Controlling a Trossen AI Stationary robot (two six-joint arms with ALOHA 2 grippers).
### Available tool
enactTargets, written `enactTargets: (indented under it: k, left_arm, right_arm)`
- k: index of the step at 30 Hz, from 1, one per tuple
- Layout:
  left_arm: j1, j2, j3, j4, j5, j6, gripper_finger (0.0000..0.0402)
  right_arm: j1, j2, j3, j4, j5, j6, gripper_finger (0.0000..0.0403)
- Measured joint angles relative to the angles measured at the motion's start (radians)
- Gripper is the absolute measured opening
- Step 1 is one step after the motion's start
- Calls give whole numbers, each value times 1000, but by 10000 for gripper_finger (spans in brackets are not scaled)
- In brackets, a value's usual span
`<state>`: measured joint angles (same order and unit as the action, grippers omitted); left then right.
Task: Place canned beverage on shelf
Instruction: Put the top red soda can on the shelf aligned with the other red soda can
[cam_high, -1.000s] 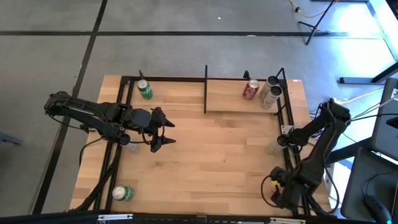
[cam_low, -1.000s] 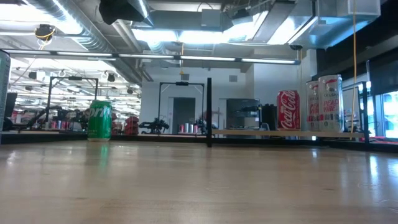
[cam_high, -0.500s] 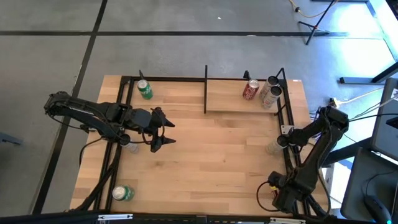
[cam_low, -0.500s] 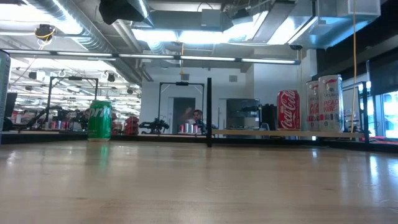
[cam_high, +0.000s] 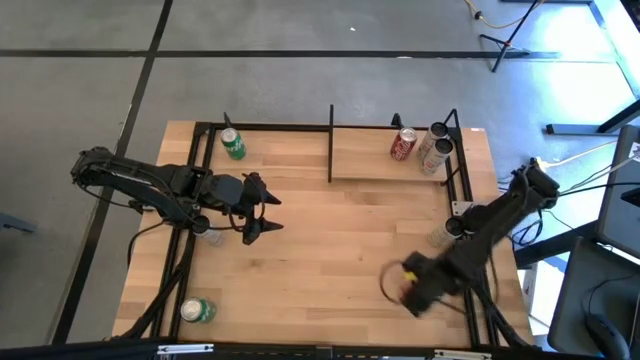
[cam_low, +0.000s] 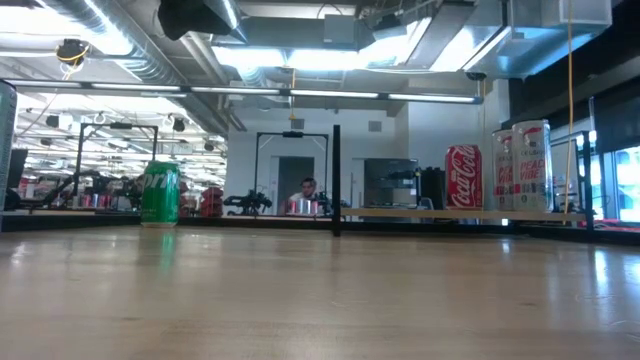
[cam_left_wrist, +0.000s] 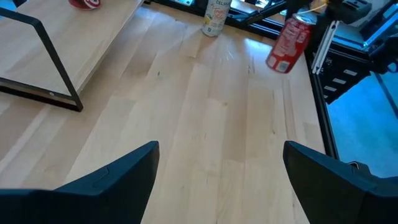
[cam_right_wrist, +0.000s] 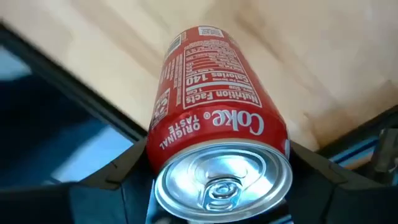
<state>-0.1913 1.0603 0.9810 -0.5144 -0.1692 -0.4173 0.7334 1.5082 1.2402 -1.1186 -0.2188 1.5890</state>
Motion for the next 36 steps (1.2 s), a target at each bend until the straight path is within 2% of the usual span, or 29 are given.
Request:
enactTargets:
  k: [3, 7, 13, 17, 22, 25, 33, 36]
  left_arm:
    - [0, 0, 0, 0, 0, -25, 331]
    - [0, 0, 0, 0, 5, -61, 331]
    - [0, 0, 0, 0, 7, -97, 331]
    - [0, 0, 0, 0, 0, -97, 331]
    - [0, 0, 0, 0, -24, -105, 331]
    - [0, 0, 0, 1, -24, -105, 331]
    - [0, 0, 0, 12, -27, -100, 331]
    - [-3, 0, 0, 12, -35, -101, 331]
  right_arm:
    - [-133, 0, 5, -18, -9, 4, 256]
    - [-292, 0, -4, -54, 46, -37, 256]
    - [-443, 15, -40, -47, 77, -179, 256]
    - [-474, 30, -40, -34, 73, -242, 263]
    - [-473, 40, -40, -38, 96, -273, 331]
    - [-473, 55, -40, -33, 98, -297, 356]
    - [-473, 79, -37, 28, 133, -403, 364]
    - [-480, 76, -10, -1, 153, -476, 365]
